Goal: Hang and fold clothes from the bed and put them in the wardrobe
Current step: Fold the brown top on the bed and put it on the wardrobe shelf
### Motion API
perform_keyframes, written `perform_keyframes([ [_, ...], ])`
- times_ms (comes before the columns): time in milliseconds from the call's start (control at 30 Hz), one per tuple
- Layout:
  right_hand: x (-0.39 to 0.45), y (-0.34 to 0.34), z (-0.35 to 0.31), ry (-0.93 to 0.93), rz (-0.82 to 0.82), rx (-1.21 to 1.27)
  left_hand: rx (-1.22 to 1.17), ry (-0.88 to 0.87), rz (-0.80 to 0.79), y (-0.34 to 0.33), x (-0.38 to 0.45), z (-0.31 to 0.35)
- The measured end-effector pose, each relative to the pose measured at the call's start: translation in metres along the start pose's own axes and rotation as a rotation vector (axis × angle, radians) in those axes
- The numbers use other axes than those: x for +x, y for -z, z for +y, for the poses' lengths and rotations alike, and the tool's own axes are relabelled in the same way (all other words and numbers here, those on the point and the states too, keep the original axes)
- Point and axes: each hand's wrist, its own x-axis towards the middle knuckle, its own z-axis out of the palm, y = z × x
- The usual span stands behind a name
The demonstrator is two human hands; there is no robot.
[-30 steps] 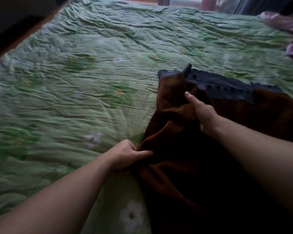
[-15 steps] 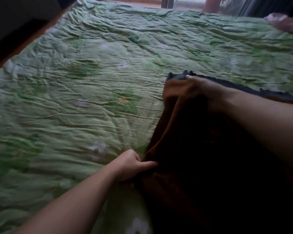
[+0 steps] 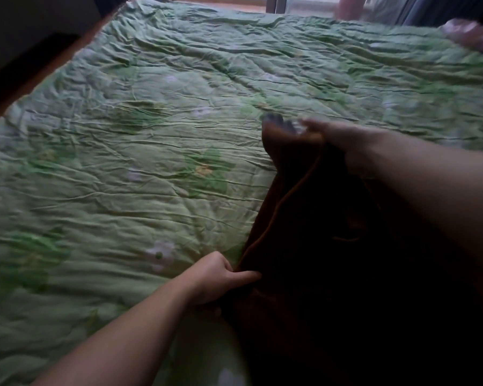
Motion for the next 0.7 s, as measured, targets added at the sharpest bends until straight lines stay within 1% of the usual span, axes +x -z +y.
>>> perform_keyframes([
  [33, 0.002, -0.001, 0.003, -0.081, -0.003, -0.105, 0.0, 0.006, -0.008, 0.001, 0.0, 0.0],
  [67, 0.003, -0.002, 0.004, -0.099, 0.01, -0.155, -0.004, 0.012, -0.015, 0.002, 0.0, 0.0],
  [100, 0.005, -0.002, 0.002, -0.053, 0.035, -0.141, -0.011, 0.016, -0.022, 0.002, 0.001, 0.0],
  [133, 0.007, -0.001, -0.003, 0.031, 0.058, -0.042, -0.016, 0.02, -0.028, 0.003, 0.001, 0.0],
  [200, 0.008, 0.004, -0.014, 0.277, 0.087, 0.264, -0.008, 0.02, -0.033, 0.003, 0.002, 0.001],
  [233, 0.007, 0.007, -0.019, 0.396, 0.078, 0.401, -0.008, 0.021, -0.033, 0.003, 0.002, 0.001],
  [267, 0.003, 0.01, -0.022, 0.486, 0.022, 0.517, -0.017, 0.023, -0.035, 0.004, 0.002, 0.001],
  [300, 0.004, 0.015, -0.021, 0.538, -0.01, 0.598, -0.028, 0.026, -0.04, 0.004, 0.002, 0.002],
  [333, 0.003, 0.019, -0.019, 0.55, -0.021, 0.634, -0.032, 0.026, -0.043, 0.004, 0.002, 0.003],
  [367, 0.007, 0.025, -0.012, 0.519, 0.045, 0.626, -0.029, 0.026, -0.043, 0.003, 0.001, 0.003],
  [400, 0.011, 0.032, -0.005, 0.453, 0.097, 0.575, -0.024, 0.026, -0.04, 0.003, 0.001, 0.003],
  [433, 0.019, 0.04, 0.005, 0.351, 0.186, 0.475, -0.023, 0.029, -0.038, 0.003, 0.001, 0.003],
  [533, 0.031, 0.05, 0.029, -0.025, 0.59, -0.068, -0.038, 0.042, -0.059, 0.006, 0.001, 0.004],
  [567, 0.035, 0.05, 0.033, -0.09, 0.738, -0.245, -0.043, 0.044, -0.073, 0.007, 0.001, 0.005],
  [600, 0.036, 0.046, 0.035, -0.078, 0.863, -0.435, -0.049, 0.045, -0.084, 0.008, 0.0, 0.005],
  [633, 0.036, 0.039, 0.036, 0.024, 0.943, -0.621, -0.055, 0.048, -0.093, 0.009, 0.0, 0.006],
  [667, 0.032, 0.026, 0.034, 0.188, 0.951, -0.798, -0.059, 0.049, -0.1, 0.009, 0.0, 0.007],
  [700, 0.031, 0.015, 0.031, 0.368, 0.893, -0.935, -0.059, 0.05, -0.106, 0.009, 0.0, 0.007],
])
